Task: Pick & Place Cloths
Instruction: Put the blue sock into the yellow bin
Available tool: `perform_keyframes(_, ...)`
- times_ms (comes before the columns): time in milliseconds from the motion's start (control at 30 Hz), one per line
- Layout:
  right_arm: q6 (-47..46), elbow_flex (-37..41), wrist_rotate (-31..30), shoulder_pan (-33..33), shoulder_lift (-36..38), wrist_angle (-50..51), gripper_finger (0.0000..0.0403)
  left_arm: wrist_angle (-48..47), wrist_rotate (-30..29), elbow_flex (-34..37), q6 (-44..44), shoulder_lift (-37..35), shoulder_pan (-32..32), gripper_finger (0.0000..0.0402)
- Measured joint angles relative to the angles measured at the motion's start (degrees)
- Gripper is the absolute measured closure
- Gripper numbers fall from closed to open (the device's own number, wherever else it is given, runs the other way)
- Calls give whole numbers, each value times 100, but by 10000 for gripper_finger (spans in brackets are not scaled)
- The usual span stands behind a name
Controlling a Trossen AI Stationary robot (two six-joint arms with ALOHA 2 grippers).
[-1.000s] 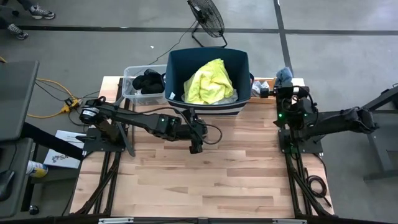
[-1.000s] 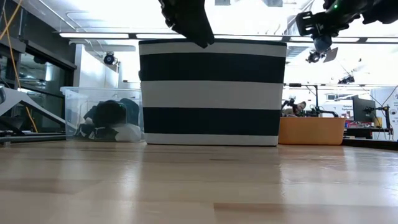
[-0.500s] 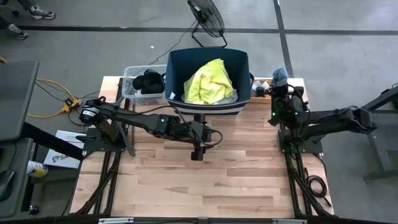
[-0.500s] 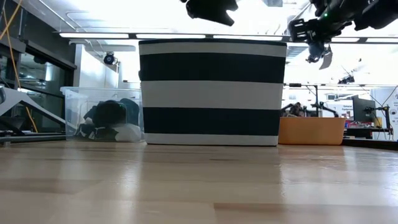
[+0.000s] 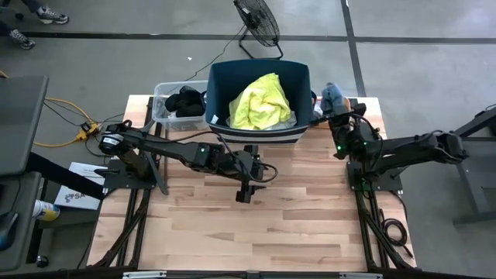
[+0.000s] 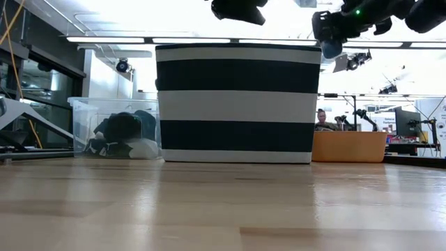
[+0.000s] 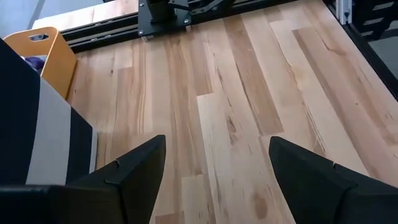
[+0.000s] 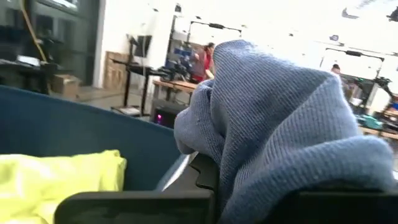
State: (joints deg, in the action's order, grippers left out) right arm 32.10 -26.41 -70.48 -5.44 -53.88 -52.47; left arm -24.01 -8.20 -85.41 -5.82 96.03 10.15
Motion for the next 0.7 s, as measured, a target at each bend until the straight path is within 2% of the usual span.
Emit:
perform_keyframes(67, -85, 0, 366, -70, 95, 75, 399, 7, 0, 0, 0, 0, 0, 121)
perform_keyframes(200, -833, -5, 1855, -372, 257, 612, 399, 41, -1, 0, 0, 0, -2, 121)
perform_keyframes(300, -1527, -192, 2226, -745, 263, 1356, 399, 40, -1, 0, 2, 0, -2, 121)
perform_keyframes(367, -1905, -370, 2214, -983, 230, 1915, 399, 39, 1, 0, 2, 0, -2, 121)
perform_keyframes(533, -2453, -1065, 1665, -1429, 202, 3334, 399, 39, 208, 0, 20, 2, -2, 121)
perform_keyframes(700, -3325, -1811, 1381, -1895, 154, 5214, 399, 39, 236, 0, 9, 2, -1, 121)
